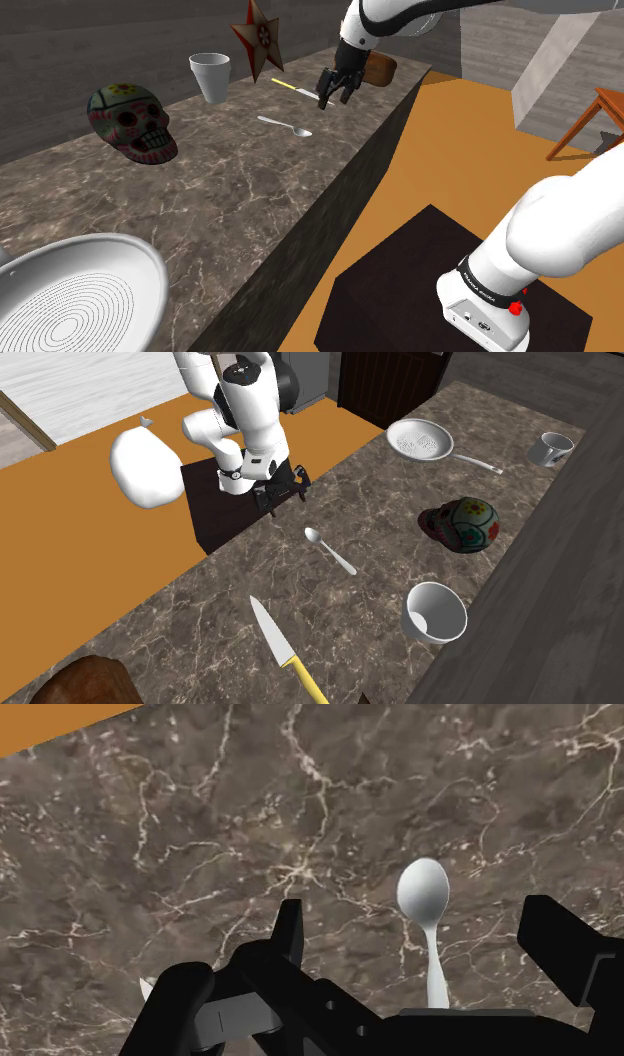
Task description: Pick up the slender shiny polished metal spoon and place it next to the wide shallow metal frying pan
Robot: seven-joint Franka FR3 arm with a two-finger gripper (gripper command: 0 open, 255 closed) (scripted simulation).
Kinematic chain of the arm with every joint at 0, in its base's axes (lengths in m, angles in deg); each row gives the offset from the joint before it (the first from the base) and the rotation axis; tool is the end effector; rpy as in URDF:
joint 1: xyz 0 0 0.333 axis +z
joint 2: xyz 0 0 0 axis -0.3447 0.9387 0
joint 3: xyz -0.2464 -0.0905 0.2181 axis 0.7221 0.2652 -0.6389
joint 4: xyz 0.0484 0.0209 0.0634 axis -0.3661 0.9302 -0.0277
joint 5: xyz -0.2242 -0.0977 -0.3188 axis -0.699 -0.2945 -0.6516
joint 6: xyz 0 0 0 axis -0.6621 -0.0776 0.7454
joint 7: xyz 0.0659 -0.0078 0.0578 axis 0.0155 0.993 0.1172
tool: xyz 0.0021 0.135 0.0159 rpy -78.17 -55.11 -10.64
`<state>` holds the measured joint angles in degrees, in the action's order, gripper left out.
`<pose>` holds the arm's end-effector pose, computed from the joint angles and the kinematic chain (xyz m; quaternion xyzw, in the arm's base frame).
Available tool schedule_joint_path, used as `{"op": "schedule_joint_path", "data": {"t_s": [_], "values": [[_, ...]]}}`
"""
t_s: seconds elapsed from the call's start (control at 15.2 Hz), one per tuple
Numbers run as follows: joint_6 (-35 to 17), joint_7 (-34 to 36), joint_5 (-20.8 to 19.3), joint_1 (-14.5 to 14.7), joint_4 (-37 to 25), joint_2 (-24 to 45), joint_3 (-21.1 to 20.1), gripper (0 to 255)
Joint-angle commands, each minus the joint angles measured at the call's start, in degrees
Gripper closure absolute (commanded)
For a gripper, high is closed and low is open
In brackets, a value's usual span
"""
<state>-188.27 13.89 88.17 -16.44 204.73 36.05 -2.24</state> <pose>0.4989 0.0811 0.5089 -0.9937 -0.0479 -0.0882 0.0501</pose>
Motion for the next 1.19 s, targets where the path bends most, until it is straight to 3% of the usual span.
{"op": "schedule_joint_path", "data": {"t_s": [0.0, 0.66, 1.12], "values": [[-2.1, 0.6, 0.1, 0.4, -2.9, 4.5, -0.7, 0], [-7.7, 3.0, -1.1, 2.7, -19.2, 24.1, -2.9, 0], [-12.0, 3.2, -1.4, 3.1, -18.1, 27.3, -3.0, 0]]}}
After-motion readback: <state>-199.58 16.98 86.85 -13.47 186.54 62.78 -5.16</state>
